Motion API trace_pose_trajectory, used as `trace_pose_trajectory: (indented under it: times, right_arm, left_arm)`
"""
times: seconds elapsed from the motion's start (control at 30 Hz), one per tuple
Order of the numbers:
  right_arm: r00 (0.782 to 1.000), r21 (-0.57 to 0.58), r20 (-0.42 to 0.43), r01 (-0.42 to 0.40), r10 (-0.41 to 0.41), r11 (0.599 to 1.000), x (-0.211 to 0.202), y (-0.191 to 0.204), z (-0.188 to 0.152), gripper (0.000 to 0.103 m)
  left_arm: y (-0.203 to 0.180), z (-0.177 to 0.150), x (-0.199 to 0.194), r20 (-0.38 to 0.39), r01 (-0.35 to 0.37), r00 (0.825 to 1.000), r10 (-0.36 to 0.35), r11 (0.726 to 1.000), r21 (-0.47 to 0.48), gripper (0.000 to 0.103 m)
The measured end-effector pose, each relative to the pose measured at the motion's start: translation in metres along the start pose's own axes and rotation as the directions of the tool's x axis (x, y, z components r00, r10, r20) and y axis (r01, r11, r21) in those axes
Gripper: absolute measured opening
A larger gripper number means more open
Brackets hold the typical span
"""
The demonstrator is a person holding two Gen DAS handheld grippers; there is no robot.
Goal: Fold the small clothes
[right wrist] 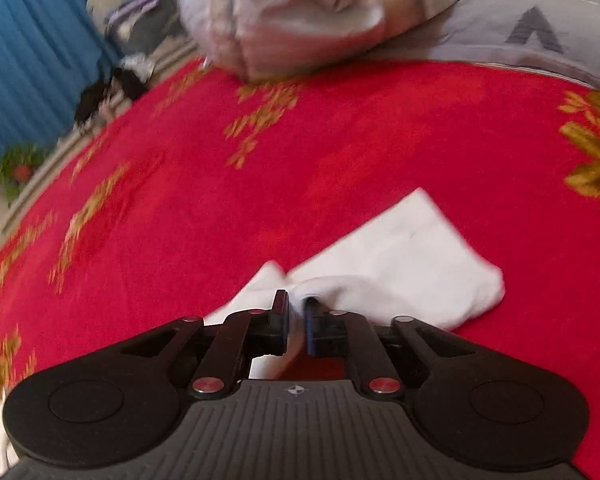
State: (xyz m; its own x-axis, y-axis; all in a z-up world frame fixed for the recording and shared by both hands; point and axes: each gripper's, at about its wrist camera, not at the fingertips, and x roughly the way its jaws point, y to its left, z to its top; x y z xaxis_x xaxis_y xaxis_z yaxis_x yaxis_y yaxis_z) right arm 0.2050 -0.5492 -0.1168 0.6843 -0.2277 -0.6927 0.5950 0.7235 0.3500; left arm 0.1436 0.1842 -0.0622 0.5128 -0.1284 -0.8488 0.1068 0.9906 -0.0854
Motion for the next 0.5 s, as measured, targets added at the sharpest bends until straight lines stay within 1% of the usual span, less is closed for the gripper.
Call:
trace_pose_trajectory:
  times: [0.07, 0.1, 0.2, 0.27, 0.37, 0.4, 0.47, 0.5]
  right_arm:
    - [1.000, -0.058, 0.027, 0.005, -0.003, 0.998, -0.012, 0.016, -0.005, 0.022]
    - [1.000, -0.074, 0.026, -0.012, 0.014, 0.997, -0.020, 0.022, -0.009, 0.022]
    - [0.994, -0.133, 0.012, -0.105, 0.108, 0.985, -0.048, 0.045, -0.024, 0.022]
    - [0.982, -0.199, -0.017, -0.189, 0.190, 0.961, -0.075, 0.062, -0.038, 0.022]
    - [0.947, -0.289, -0.074, -0.322, 0.314, 0.902, -0.116, 0.090, -0.068, 0.023]
    - [0.930, -0.310, -0.105, -0.367, 0.352, 0.877, -0.130, 0.096, -0.084, 0.025]
    - [0.897, -0.332, -0.187, -0.442, 0.402, 0.833, -0.149, 0.107, -0.111, 0.037]
    - [0.877, -0.330, -0.232, -0.478, 0.420, 0.814, -0.156, 0.110, -0.127, 0.041]
  left_arm:
    - [0.006, -0.001, -0.005, 0.011, 0.003, 1.000, -0.002, 1.000, -0.017, 0.007]
    - [0.008, -0.002, -0.008, 0.018, 0.006, 1.000, -0.005, 1.000, -0.025, 0.007]
    - [0.014, -0.007, -0.020, 0.041, 0.014, 0.999, -0.013, 0.999, -0.039, 0.007]
    - [0.018, -0.011, -0.028, 0.052, 0.021, 0.998, -0.018, 0.999, -0.048, 0.007]
    - [0.025, -0.022, -0.040, 0.066, 0.035, 0.997, -0.031, 0.998, -0.058, 0.007]
    - [0.027, -0.026, -0.044, 0.068, 0.039, 0.997, -0.035, 0.997, -0.061, 0.007]
    - [0.033, -0.035, -0.050, 0.065, 0.038, 0.997, -0.034, 0.997, -0.070, 0.007]
    - [0.037, -0.041, -0.052, 0.059, 0.038, 0.998, -0.034, 0.996, -0.079, 0.007]
